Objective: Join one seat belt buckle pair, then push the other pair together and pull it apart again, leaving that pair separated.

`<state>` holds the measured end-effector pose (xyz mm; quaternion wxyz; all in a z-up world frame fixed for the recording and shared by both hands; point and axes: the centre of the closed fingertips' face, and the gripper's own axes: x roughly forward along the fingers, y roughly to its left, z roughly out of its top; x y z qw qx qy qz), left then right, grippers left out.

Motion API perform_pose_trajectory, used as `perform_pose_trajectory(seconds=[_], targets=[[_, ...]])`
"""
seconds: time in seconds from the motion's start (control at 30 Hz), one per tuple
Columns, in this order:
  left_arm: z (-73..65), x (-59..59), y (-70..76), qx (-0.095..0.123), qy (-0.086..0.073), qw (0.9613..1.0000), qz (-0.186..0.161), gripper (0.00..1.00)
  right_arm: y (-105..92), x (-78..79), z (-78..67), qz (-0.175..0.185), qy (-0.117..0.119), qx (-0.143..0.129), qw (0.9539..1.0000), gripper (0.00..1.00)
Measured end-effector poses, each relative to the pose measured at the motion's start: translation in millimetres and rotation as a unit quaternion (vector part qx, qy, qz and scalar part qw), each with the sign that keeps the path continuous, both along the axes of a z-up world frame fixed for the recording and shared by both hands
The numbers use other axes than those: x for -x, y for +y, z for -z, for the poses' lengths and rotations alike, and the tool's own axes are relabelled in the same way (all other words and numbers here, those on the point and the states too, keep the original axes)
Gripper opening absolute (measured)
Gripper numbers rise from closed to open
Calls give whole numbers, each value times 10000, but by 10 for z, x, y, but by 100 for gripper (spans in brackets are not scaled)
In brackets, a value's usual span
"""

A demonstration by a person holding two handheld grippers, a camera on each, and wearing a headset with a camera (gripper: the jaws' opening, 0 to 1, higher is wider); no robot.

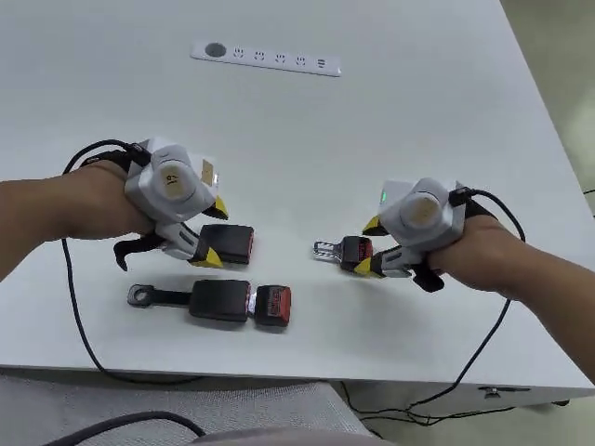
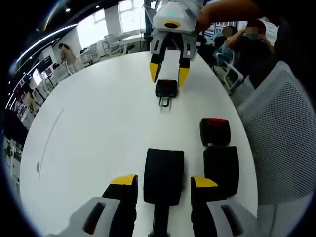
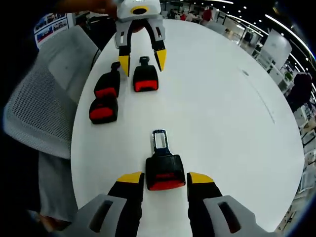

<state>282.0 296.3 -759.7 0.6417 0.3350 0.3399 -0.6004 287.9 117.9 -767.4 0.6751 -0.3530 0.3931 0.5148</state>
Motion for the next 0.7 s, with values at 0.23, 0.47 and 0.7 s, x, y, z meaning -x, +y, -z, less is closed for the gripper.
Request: perform_pose_trajectory(seconds=[0.23, 0.47, 0.7], targets=[[111, -47, -1, 81, 182, 9998, 75, 38, -25, -7, 106, 27, 235, 52, 9997, 32], [207, -42, 60, -64, 153, 9996, 207, 35, -39, 3, 197, -161, 369, 85, 9992, 32], [188, -21, 43, 26, 222, 9996, 182, 34, -49, 4, 192, -192, 371, 47, 9991, 32]])
